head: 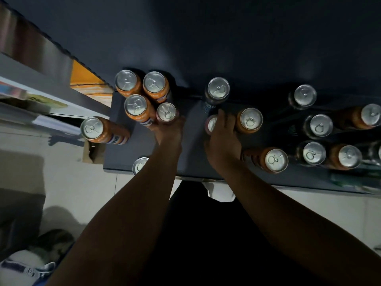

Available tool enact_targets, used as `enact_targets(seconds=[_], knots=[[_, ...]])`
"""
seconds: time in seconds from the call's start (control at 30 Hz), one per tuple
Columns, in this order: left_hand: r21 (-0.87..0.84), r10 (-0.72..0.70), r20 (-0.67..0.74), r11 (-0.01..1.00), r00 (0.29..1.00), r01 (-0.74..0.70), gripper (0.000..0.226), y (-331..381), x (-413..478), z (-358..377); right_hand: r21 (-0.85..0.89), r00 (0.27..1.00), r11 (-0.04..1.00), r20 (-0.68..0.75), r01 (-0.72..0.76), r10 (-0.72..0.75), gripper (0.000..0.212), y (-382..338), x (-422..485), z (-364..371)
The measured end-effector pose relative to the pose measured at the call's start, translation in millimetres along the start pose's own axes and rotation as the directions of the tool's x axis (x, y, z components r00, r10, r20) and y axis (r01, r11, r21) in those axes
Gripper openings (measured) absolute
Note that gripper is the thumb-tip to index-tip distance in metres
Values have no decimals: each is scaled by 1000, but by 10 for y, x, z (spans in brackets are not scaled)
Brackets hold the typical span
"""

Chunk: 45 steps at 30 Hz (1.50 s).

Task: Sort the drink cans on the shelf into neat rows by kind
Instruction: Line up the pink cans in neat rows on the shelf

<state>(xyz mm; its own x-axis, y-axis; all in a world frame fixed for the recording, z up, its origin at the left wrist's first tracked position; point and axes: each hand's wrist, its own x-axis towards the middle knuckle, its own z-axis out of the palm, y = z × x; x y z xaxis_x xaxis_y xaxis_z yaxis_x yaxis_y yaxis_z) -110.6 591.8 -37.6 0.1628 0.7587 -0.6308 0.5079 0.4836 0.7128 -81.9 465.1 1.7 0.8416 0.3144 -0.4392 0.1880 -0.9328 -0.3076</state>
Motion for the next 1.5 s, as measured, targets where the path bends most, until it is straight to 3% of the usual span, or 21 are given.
enact_targets(seconds=[0.17, 0.27, 0.4, 0.5, 0.6, 0.67, 0.77, 0.83, 0.93, 1.07, 1.2, 1.3, 1.37, 1.5], knots=[[-5, -95, -80, 995, 992, 95, 100, 55, 16, 100, -74, 1000, 997, 10, 17, -17, 89, 29, -43, 176], [-22, -123, -89, 992, 988, 122, 101, 82, 2, 157, 13, 994, 998, 92, 54, -55, 92, 95, -62, 232], [17, 6, -53, 1000, 999, -5, 77, -42, -66, 159, 71, 999, 997, 11, 39, -40, 75, 155, -96, 203], [77, 88, -22, 993, 996, -86, 67, -150, -109, 118, 110, 999, 994, 20, -27, 25, 79, 206, -169, 152], [100, 90, -66, 991, 994, -84, 71, -106, -141, 122, 149, 997, 986, 29, -81, 78, 80, 238, -240, 177], [76, 97, -77, 993, 992, -91, 79, -56, -135, 155, 327, 995, 940, 28, -101, 98, 78, 249, -242, 236], [46, 123, -60, 992, 991, -121, 80, -64, -92, 217, 668, 992, 734, 83, -127, 97, 78, 293, -174, 368], [36, 141, -70, 990, 988, -139, 77, -107, -53, 239, 757, 988, 638, 146, -140, 42, 87, 341, -116, 489], [53, 161, -98, 986, 982, -156, 75, -129, -19, 247, 777, 982, 621, 178, -104, -59, 97, 444, -34, 622], [92, 128, -54, 988, 990, -123, 72, -65, -58, 156, 752, 977, 653, 198, -96, -84, 78, 538, 103, 644], [186, 151, 43, 970, 988, -156, 68, 20, -263, 30, 803, 961, 554, 276, -219, -21, 72, 440, 55, 344], [260, 247, 77, 931, 966, -258, 71, 107, -455, -97, 807, 968, 551, 253, -214, 7, 69, 367, -125, 13], [270, 330, 103, 899, 938, -346, 66, 201, -621, -215, 817, 971, 546, 237, -186, -25, 57, 352, -223, -179], [136, 447, 125, 877, 886, -461, 49, 455, -1029, -454, 840, 984, 526, 176, -134, -31, 40, 287, -428, -639]])
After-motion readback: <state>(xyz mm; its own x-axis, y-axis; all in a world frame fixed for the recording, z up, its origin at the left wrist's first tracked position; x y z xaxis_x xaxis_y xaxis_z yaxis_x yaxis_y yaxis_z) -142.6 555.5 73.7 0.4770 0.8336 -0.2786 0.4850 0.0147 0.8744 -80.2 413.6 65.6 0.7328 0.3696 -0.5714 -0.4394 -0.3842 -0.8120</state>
